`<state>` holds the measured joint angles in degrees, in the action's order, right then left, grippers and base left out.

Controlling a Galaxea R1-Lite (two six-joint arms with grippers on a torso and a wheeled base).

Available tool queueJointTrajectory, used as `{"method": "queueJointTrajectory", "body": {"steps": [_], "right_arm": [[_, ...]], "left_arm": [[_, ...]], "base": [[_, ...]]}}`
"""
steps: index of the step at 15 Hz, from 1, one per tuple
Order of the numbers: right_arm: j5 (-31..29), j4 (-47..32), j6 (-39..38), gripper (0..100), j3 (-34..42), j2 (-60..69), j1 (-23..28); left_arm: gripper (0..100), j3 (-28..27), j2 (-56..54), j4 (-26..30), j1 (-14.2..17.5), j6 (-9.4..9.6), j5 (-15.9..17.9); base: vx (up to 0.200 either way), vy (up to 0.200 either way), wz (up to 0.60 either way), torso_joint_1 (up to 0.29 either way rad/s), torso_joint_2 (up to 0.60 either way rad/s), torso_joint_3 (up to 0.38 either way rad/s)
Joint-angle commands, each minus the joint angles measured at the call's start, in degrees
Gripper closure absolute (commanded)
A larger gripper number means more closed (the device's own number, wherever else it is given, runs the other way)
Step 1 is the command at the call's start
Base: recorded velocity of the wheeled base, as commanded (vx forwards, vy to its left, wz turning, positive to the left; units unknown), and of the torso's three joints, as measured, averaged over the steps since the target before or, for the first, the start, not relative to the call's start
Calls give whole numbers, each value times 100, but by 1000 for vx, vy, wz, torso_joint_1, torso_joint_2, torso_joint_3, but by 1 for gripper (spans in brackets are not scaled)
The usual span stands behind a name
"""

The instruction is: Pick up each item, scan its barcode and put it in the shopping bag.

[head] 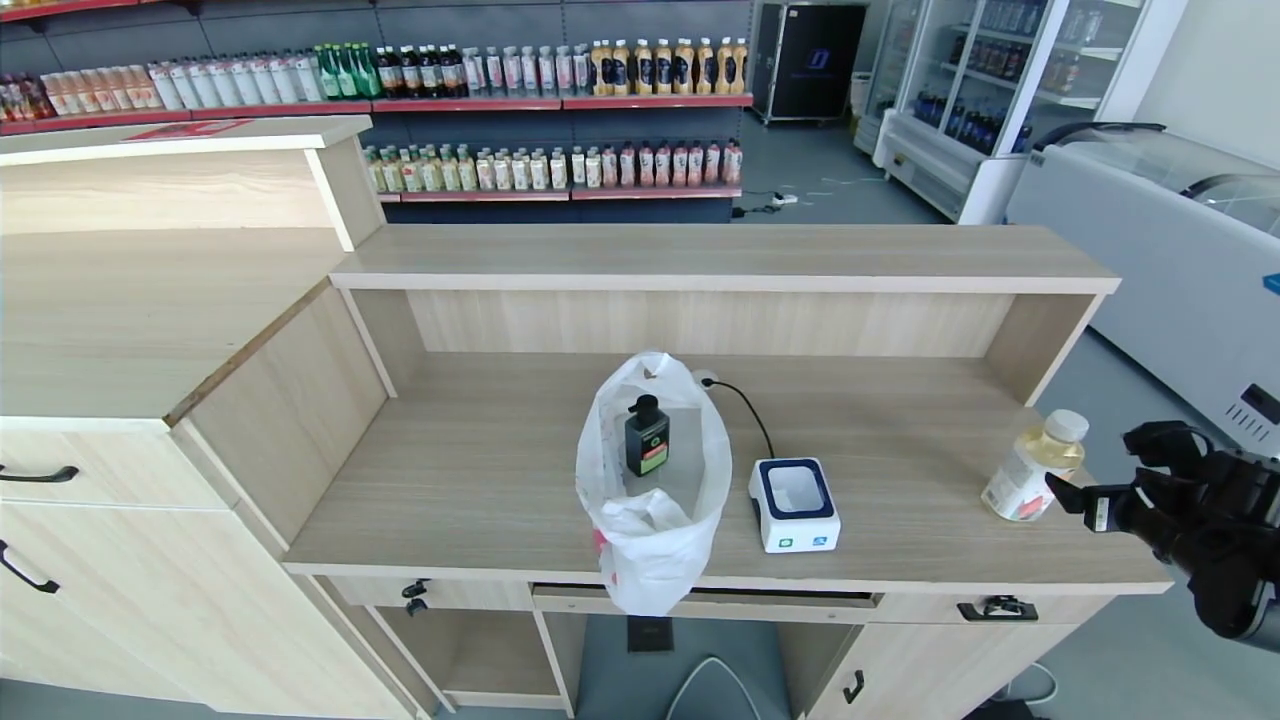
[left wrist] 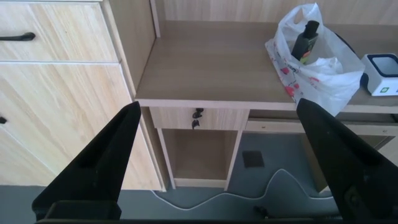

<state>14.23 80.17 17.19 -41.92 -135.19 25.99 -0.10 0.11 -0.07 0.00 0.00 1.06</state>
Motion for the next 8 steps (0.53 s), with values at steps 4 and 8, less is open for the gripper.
{"method": "queueJointTrajectory", "body": {"steps": [4, 8], "right_arm": [[-8, -10, 232, 0, -571, -385, -305], [-16, -1, 355, 0, -580, -587, -472]], "left_arm": [[0, 1, -2, -1, 0, 0, -1], [0, 1, -2, -1, 0, 0, -1]], "base": [[0, 0, 0, 0, 0, 0], [0, 0, 0, 0, 0, 0]]}}
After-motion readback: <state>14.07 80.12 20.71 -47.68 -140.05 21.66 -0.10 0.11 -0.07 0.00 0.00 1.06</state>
